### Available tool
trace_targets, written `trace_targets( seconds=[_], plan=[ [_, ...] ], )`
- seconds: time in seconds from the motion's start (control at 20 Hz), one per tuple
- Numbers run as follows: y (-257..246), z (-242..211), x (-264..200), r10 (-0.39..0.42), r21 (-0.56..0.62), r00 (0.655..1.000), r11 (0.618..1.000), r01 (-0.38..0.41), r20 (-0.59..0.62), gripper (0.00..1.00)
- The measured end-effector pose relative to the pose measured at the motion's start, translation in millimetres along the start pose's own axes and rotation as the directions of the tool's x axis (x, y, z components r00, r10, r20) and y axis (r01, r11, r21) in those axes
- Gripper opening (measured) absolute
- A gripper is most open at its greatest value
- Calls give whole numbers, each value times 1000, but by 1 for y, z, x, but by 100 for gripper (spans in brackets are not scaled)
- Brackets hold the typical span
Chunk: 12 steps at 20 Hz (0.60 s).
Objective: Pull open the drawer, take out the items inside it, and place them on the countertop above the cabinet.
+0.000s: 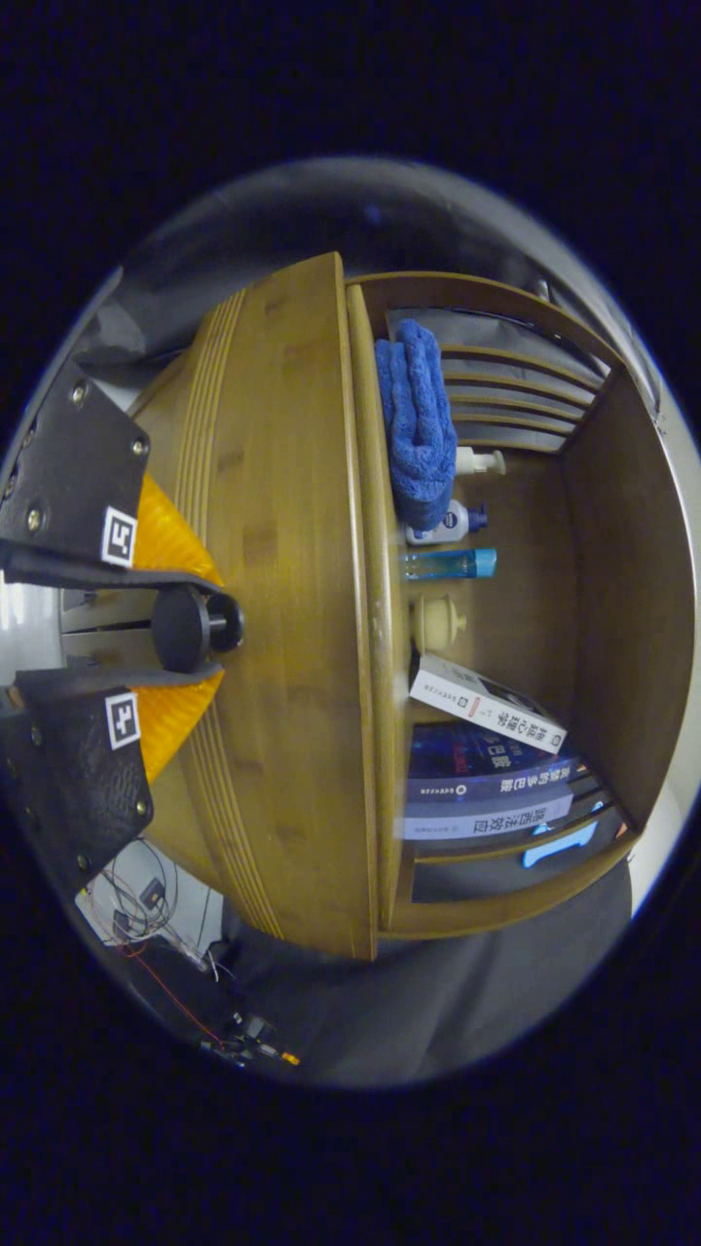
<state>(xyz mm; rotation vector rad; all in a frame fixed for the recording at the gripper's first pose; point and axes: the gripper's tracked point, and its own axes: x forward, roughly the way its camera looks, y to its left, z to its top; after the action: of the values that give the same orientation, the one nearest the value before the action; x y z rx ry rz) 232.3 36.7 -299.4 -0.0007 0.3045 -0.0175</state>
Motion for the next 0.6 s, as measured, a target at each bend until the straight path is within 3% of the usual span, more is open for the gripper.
trace_targets(
  seconds=[0.6],
  plan=[
    [-17, -38, -104, 3, -4, 999, 1000, -3, -32, 33]
  ],
)
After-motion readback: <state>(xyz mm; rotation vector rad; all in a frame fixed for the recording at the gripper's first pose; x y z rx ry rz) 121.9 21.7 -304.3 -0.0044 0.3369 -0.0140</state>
